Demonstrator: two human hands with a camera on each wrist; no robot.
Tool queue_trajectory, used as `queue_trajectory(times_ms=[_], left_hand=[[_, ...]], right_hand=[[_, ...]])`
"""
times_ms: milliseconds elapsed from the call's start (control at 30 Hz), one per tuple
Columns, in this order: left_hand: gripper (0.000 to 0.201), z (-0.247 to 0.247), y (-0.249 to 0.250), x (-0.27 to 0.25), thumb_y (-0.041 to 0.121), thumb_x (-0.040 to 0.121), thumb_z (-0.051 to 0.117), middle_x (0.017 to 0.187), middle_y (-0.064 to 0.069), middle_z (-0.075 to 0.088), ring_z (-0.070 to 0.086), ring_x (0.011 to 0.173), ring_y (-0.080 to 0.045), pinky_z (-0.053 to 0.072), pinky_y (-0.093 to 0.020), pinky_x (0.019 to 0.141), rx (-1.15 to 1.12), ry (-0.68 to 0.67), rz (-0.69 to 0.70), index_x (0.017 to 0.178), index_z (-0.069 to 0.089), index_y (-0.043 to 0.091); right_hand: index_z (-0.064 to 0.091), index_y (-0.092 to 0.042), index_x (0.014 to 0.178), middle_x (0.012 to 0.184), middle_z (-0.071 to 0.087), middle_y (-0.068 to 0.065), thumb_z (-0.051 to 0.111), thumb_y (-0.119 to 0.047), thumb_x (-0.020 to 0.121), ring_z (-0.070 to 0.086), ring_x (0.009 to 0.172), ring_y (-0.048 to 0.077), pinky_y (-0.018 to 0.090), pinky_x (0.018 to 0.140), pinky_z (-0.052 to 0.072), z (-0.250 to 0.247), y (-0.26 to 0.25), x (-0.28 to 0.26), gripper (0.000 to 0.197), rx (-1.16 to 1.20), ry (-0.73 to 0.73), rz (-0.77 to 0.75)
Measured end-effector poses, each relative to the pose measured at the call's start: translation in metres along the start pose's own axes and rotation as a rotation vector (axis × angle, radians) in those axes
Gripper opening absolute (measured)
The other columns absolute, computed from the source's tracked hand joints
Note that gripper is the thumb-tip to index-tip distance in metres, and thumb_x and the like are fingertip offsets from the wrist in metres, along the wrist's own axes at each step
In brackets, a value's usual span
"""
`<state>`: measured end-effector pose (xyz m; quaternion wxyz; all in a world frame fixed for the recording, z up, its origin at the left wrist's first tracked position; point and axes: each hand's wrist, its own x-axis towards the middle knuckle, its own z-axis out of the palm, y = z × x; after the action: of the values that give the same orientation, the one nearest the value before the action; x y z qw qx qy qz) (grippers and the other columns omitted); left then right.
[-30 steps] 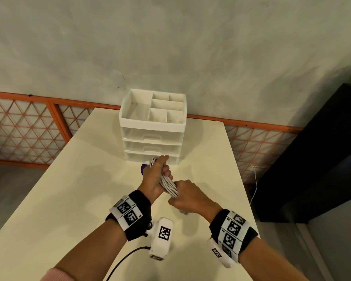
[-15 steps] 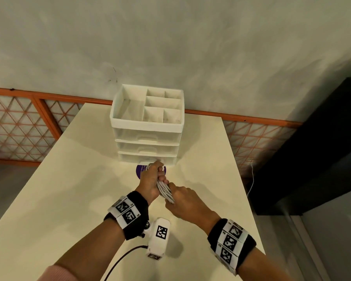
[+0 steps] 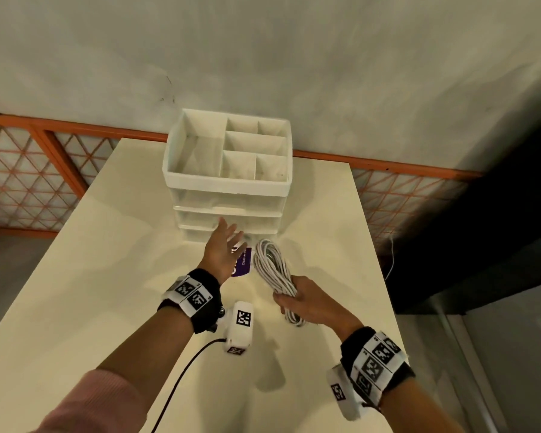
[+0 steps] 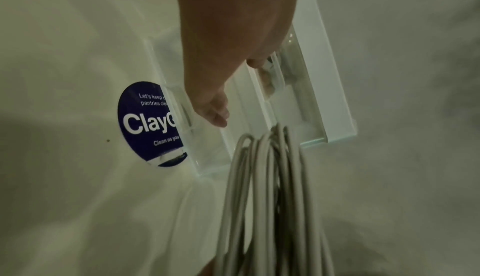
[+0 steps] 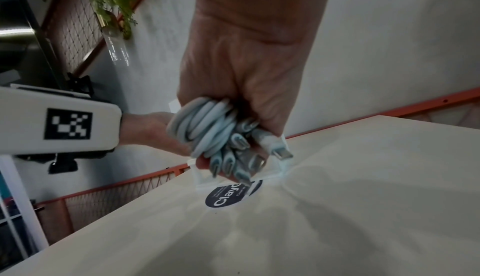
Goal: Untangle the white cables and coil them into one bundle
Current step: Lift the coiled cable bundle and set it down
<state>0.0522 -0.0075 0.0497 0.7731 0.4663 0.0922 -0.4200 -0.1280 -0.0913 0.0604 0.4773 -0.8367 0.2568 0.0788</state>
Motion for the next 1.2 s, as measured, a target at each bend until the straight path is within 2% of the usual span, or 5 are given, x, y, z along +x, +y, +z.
queue_trajectory(times_ms=[200, 533, 733, 933, 1200], left_hand=[[0.037, -0.004, 0.000, -0.002, 0.046, 0.096, 0.039, 0.093, 0.000, 0.056, 0.060, 0.088, -0.013, 0.050, -0.028, 0.078, 0.025, 0.028, 0.028, 0.094, 0.053, 0.012], [0.042, -0.041, -0.046, -0.047, 0.045, 0.097, 0.038, 0.093, -0.002, 0.061, 0.065, 0.088, -0.013, 0.051, -0.027, 0.076, 0.166, 0.040, 0.138, 0.110, 0.049, 0.006], [0.043, -0.050, -0.044, -0.051, 0.042, 0.098, 0.039, 0.105, -0.011, 0.061, 0.065, 0.093, -0.016, 0.052, -0.026, 0.073, 0.143, 0.051, 0.100, 0.114, 0.050, 0.003], [0.046, -0.051, -0.039, -0.055, 0.042, 0.098, 0.039, 0.112, -0.015, 0.059, 0.065, 0.090, -0.013, 0.054, -0.020, 0.065, 0.143, 0.033, 0.070, 0.117, 0.049, 0.001], [0.038, -0.054, -0.034, -0.057, 0.040, 0.098, 0.039, 0.100, -0.008, 0.061, 0.065, 0.088, -0.013, 0.054, -0.022, 0.070, 0.144, 0.002, 0.067, 0.107, 0.052, 0.005]], right_hand=[[0.056, -0.013, 0.090, 0.070, 0.063, -0.005, 0.059, -0.018, 0.089, 0.062, 0.062, 0.004, 0.023, 0.066, 0.049, -0.006, 0.003, -0.004, 0.006, 0.012, -0.012, -0.030], [0.042, -0.016, 0.133, 0.098, 0.065, 0.002, 0.060, -0.014, 0.088, 0.063, 0.083, 0.016, 0.025, 0.078, 0.047, -0.044, -0.069, 0.025, 0.048, -0.171, -0.049, -0.249], [0.043, -0.009, 0.133, 0.128, 0.058, 0.014, 0.061, -0.024, 0.087, 0.057, 0.111, 0.030, 0.029, 0.087, 0.044, -0.024, -0.099, 0.091, 0.052, -0.607, -0.232, -0.263], [0.060, -0.010, 0.113, 0.107, 0.067, 0.012, 0.064, -0.024, 0.078, 0.064, 0.096, 0.029, 0.030, 0.076, 0.048, -0.010, -0.093, 0.124, 0.038, -0.559, -0.314, -0.041], [0.060, -0.007, 0.093, 0.081, 0.061, 0.009, 0.064, -0.015, 0.077, 0.057, 0.070, 0.020, 0.024, 0.059, 0.043, 0.005, -0.073, 0.138, 0.018, -0.032, -0.077, 0.151]])
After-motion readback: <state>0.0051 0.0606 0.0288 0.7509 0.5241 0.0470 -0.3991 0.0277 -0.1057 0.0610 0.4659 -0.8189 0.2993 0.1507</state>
